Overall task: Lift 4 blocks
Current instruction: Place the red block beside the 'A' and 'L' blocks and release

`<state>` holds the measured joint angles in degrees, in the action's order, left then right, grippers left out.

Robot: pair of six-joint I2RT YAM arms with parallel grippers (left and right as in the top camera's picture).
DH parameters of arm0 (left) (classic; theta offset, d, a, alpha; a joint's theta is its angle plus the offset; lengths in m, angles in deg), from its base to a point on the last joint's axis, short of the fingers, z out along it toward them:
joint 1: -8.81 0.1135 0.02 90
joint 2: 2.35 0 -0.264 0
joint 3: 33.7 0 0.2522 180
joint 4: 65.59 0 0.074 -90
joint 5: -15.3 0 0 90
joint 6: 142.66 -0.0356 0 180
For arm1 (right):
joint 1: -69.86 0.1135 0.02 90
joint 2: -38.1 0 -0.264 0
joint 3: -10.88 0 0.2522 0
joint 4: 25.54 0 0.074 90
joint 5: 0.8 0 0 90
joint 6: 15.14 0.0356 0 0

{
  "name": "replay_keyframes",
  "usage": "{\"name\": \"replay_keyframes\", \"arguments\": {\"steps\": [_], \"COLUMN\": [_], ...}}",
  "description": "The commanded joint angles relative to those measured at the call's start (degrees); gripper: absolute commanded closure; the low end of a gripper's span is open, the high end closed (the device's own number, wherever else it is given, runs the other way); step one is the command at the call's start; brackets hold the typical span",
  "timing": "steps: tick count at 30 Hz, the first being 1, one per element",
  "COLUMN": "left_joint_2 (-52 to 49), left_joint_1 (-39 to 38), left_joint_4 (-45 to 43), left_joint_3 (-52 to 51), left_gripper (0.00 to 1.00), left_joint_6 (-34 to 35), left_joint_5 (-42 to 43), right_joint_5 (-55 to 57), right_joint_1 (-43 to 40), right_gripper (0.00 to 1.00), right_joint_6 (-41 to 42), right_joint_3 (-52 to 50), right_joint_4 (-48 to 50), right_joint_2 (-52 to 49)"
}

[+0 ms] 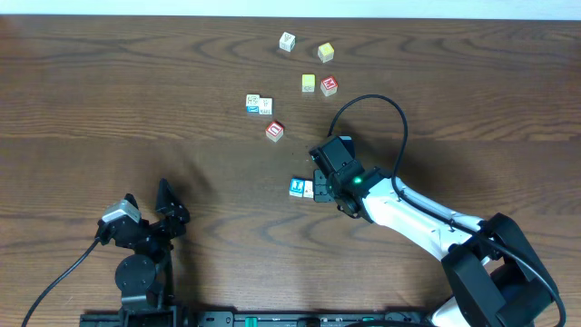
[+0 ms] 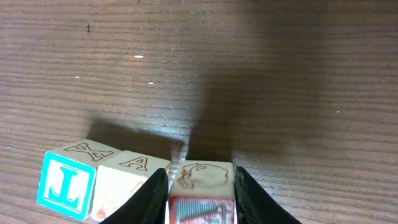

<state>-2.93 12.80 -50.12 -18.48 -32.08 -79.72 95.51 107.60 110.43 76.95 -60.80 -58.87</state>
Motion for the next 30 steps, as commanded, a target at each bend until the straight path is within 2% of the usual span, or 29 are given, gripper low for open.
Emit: {"name": "replay_keyframes", "arguments": {"steps": [1,21,25,30], "left_joint_2": [0.3,0.3,0.3,0.3], "left_joint_1": [-0.2,-0.2,-0.2,-0.2], "left_joint_4": [2.1,2.1,2.1,2.1], "left_joint_3": [-1.2,-1.2,-1.2,-1.2], "left_gripper": [0.22,0.21,0.21,0.22], "left_joint_6": [-0.2,-0.2,-0.2,-0.2], "left_joint_5": [-0.5,-0.5,-0.5,-0.5], "right_joint_5": [1.2,3.3,3.8,4.5], "right_joint_1": [0.6,0.5,0.0,-2.6], "right_gripper": [0.66,0.62,0.73,0.80], "right_joint_6": [0.6,0.6,0.6,0.6], "right_joint_3": [0.0,0.1,0.3,1.7], "right_joint_4": [0.2,2.9,2.8,2.0], "right_joint_2": [-0.1,-0.1,-0.1,-0.1]}}
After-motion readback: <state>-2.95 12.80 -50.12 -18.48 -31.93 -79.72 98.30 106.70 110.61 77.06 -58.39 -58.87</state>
